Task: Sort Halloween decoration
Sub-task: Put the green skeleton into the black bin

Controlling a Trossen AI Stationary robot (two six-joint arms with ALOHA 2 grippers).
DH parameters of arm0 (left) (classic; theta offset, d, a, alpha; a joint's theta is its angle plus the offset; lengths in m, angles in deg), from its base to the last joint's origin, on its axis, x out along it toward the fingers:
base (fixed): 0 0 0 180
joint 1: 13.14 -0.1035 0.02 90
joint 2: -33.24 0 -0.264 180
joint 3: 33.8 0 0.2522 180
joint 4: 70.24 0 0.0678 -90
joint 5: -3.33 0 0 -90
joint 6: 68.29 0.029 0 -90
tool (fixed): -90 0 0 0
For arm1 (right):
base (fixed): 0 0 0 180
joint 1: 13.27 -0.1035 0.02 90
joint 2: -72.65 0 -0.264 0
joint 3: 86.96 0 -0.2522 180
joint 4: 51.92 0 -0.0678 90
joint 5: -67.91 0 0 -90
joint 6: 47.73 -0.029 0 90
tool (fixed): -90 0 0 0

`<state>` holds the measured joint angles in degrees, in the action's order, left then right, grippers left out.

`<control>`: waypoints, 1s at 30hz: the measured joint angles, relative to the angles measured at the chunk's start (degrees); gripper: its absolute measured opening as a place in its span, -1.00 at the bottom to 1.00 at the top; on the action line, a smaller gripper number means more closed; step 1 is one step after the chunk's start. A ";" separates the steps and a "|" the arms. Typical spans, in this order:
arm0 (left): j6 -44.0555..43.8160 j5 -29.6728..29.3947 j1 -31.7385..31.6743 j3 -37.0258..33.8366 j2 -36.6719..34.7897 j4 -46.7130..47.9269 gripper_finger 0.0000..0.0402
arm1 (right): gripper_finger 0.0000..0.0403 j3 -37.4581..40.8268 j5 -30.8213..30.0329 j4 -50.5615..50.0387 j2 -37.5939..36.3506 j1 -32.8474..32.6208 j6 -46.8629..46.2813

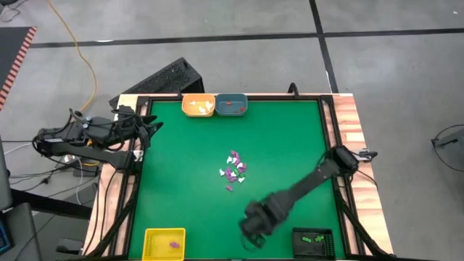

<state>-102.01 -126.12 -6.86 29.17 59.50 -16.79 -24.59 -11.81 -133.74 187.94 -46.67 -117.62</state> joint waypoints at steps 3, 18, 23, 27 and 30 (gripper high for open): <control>0.00 -0.05 -0.02 -0.01 0.00 0.01 0.15 | -0.73 0.00 3.18 -3.16 -0.02 -4.35 -3.10; -0.02 -2.56 -0.01 -0.02 0.00 -0.09 0.15 | -0.73 0.22 9.41 -9.76 -0.11 -17.78 -16.56; -0.05 -2.39 -0.01 0.00 0.00 -0.11 0.15 | -0.68 0.24 6.53 -15.44 -0.07 -19.72 -20.06; -0.17 -2.37 -0.01 -0.02 0.00 -0.14 0.15 | -0.60 0.28 5.81 -16.41 -0.07 -19.89 -20.28; -0.22 -1.90 -0.01 -0.02 0.00 -0.14 0.15 | -0.52 0.28 5.55 -16.03 -0.06 -19.75 -20.20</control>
<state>-102.22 -128.02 -6.87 29.15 59.50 -16.93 -24.31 -6.25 -149.77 187.87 -66.42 -137.82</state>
